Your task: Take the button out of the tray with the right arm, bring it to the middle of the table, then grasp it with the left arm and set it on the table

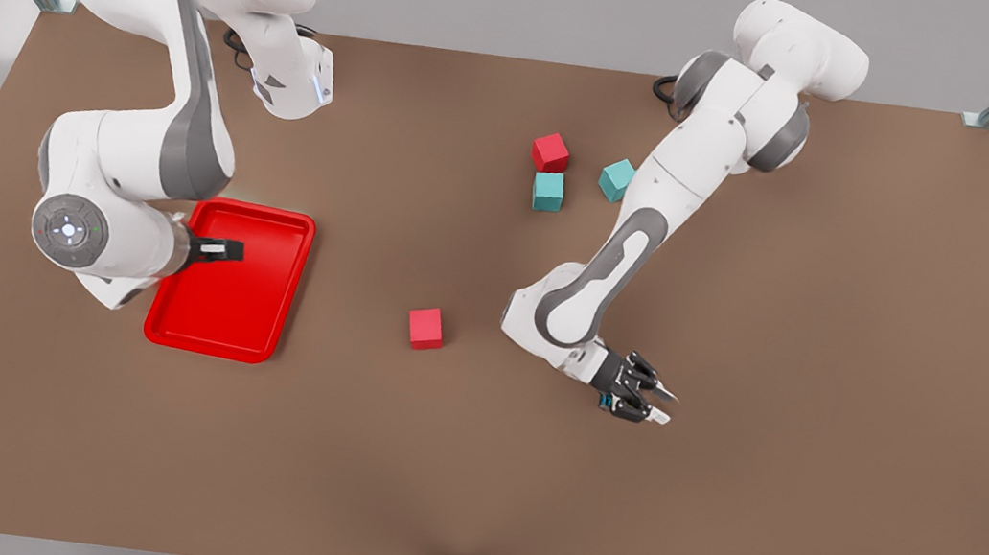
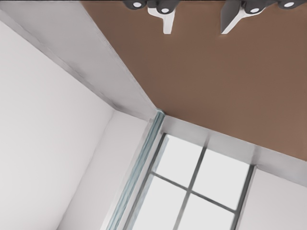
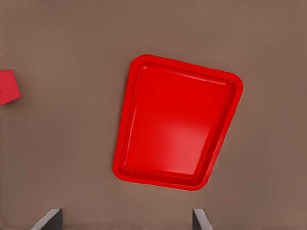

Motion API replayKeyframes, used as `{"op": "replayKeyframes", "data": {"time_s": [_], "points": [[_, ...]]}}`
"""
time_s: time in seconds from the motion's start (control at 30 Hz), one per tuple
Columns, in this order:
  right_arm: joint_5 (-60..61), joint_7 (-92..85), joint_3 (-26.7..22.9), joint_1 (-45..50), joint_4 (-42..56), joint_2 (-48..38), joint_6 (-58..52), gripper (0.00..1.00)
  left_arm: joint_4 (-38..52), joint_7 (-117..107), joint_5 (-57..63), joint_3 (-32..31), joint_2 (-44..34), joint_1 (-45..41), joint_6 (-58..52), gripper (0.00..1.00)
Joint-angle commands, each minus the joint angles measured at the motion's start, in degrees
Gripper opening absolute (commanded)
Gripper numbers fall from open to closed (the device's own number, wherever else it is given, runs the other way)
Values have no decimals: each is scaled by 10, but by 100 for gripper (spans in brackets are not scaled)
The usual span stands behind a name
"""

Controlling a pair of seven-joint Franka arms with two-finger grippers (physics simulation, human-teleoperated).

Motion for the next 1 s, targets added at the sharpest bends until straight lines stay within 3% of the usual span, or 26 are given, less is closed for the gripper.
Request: {"op": "replayKeyframes", "data": {"time_s": [0.0,0.07,0.13,0.27,0.47,0.63,0.73,0.83,0.93,0.97], "points": [[11,-2,0,-1,0,0,-3,100,29,756,-272,-23,-42,-1,25,100],[11,-2,0,-1,0,0,-3,100,79,1031,-489,-16,-48,4,23,100],[11,-2,0,-2,0,0,-3,100,79,1134,-558,-21,-48,53,24,100],[15,5,-1,-5,5,0,2,100,66,1367,-624,-21,-35,105,124,100],[48,1,-2,-33,20,5,-3,100,56,1400,-643,-21,-24,135,217,100],[47,1,-2,-31,20,5,-3,100,40,1348,-647,-18,-24,149,268,100],[44,2,-2,-28,20,5,-4,100,40,912,-643,-12,-33,120,327,100],[43,3,-1,-24,20,5,-4,100,13,721,-609,-5,-28,120,367,100],[-73,2,-1,111,16,41,-37,100,2,495,-591,7,-28,120,376,100],[-27,0,-1,72,21,41,-37,100,-12,493,-591,7,-28,120,376,100]]}}
